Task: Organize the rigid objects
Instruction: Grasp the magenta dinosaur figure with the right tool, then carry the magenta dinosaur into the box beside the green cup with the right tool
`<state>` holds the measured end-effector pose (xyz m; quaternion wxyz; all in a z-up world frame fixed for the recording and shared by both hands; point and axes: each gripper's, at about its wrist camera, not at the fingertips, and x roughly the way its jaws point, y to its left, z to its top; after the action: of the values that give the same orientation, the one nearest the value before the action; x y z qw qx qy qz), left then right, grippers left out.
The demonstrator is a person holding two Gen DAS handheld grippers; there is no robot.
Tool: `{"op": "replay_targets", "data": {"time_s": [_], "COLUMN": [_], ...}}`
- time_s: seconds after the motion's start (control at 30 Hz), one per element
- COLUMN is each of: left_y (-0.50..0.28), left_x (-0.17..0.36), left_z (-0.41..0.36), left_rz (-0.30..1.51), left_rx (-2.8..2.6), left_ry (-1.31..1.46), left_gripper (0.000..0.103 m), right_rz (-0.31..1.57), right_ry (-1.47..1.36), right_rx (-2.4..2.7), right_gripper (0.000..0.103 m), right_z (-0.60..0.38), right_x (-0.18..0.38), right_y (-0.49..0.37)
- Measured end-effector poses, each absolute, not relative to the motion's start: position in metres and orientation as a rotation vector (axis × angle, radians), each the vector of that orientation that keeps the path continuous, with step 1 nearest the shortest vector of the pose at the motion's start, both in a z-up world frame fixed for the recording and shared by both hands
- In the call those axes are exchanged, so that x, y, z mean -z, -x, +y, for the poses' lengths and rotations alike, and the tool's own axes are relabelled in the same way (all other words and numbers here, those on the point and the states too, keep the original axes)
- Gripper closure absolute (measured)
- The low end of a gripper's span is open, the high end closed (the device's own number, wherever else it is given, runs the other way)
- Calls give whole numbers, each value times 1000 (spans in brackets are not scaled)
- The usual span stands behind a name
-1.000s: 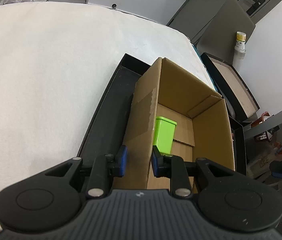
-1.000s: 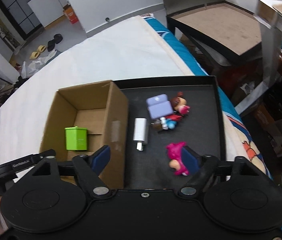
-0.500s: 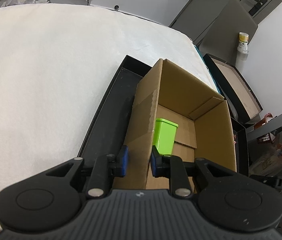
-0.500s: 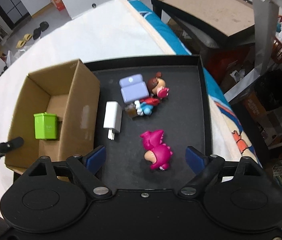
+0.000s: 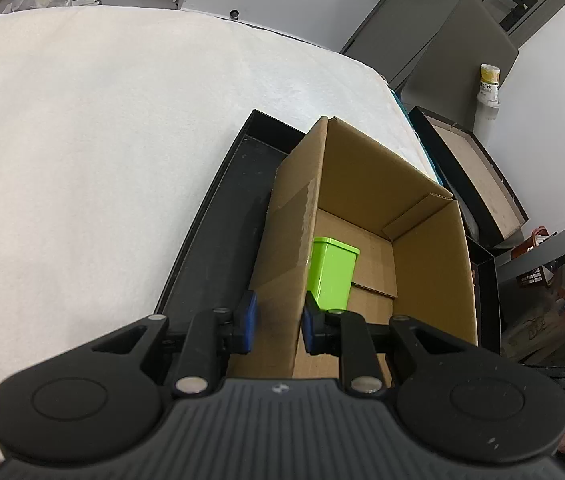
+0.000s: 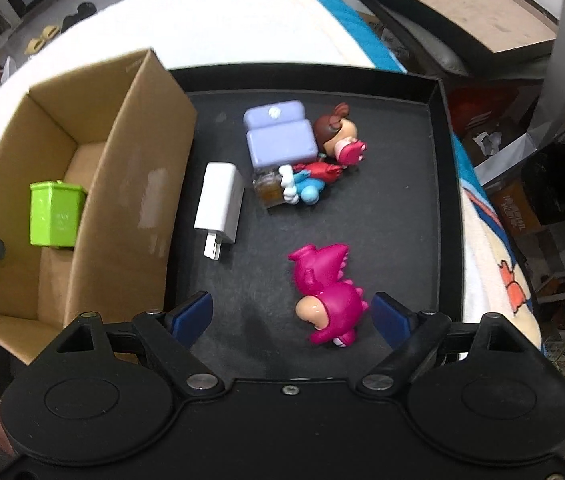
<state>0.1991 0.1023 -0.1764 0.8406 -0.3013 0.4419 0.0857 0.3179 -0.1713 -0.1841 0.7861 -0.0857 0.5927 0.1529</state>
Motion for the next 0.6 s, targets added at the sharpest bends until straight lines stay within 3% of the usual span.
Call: {"op": "replay_targets", "data": {"time_s": [0.2, 0.27, 0.3, 0.33, 0.6], "left_y": [-199, -199, -199, -199, -197], "left_x": [176, 177, 177, 177, 178], "left_z": [102, 104, 104, 105, 106], "left_rz": [935, 935, 935, 935, 935], "left_rx": [-181, -181, -181, -181, -176], "left_ry": [638, 647, 651, 654, 659], "left_gripper": [81, 81, 81, 81, 81], "right_rz": [1274, 1272, 1278, 1292, 1290], "right_ry": [270, 299, 303, 301, 253], "right_rx": [-310, -315, -318, -316, -334], "right_gripper": [18, 31, 49, 60, 62], "right_z": [-159, -158, -158, -159, -164], "right_x": [200, 205, 206, 207, 190], "right_y": [-317, -315, -315, -316, -313]}}
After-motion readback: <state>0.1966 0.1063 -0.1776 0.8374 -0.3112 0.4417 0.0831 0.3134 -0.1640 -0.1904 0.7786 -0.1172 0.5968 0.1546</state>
